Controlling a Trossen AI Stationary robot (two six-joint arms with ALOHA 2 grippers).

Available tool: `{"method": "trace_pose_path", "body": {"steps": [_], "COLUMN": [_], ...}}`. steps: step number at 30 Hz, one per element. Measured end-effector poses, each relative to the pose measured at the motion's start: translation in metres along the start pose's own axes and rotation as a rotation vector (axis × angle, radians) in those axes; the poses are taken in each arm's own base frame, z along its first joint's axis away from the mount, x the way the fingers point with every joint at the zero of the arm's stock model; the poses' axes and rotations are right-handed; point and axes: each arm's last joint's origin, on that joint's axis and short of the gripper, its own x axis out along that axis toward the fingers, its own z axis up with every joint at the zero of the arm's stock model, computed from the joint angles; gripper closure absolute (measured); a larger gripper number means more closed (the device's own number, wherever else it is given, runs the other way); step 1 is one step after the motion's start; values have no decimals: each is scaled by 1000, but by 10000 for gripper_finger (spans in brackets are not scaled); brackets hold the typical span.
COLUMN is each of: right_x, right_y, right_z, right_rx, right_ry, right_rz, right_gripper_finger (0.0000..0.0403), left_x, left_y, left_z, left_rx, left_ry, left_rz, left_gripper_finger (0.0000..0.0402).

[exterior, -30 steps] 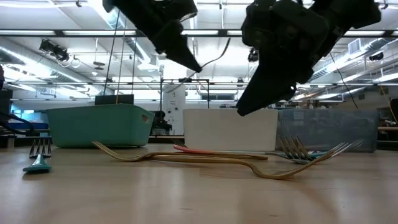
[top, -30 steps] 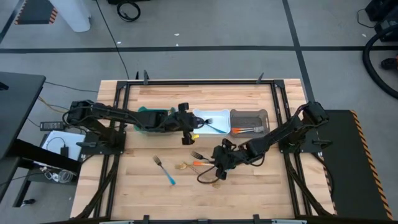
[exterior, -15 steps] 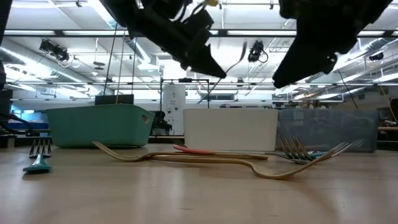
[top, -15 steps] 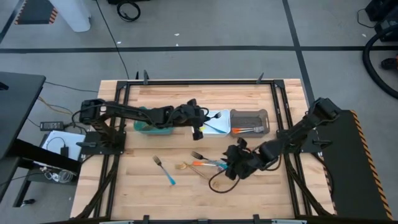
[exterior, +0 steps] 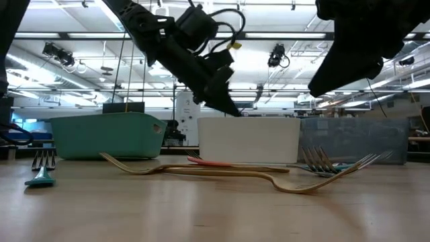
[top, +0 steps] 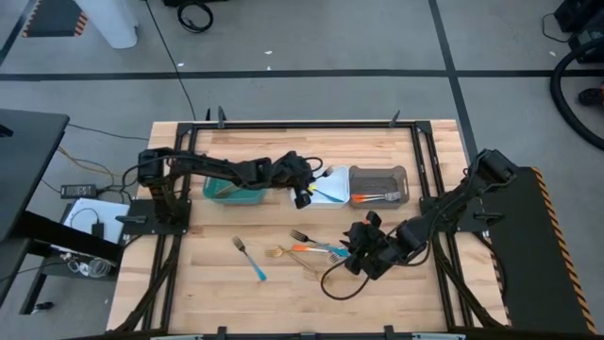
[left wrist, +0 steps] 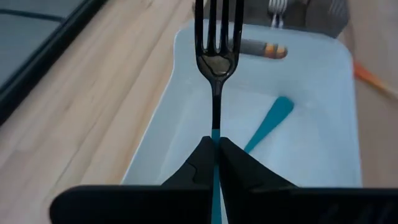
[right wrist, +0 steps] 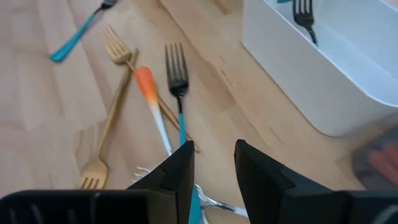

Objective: Sort silverware by color (type)
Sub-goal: Put the left blue fork into the white bin, then put the bottom gold fork into the green bin

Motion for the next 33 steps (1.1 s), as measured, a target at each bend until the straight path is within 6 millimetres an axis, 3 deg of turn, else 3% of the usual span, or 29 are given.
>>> {"method": "trace_pose_path", "body": {"steps": [11,21,26,33], "right_x": [0,0,-1,-3], "right_y": [1,3,4,6], "right_z": [0,1,-1,-3], "right_rx": [18,39,48,49], "right_ry": [-18,-25,-27,-35], "right_rz": [-2,10,19,21], "right_gripper_finger": [282,282,282,282], "left_x": [7,6,-1,-11], "left_y": [-4,-5,-18,-57], "left_z": [-9,-10,-5,-1], "left_rx": [-91,-63,105,392], "left_ry": [47,66,24,-62], "left_rz": [-84,-84,-125,-192], "left_gripper_finger": [376,287,273,272]}}
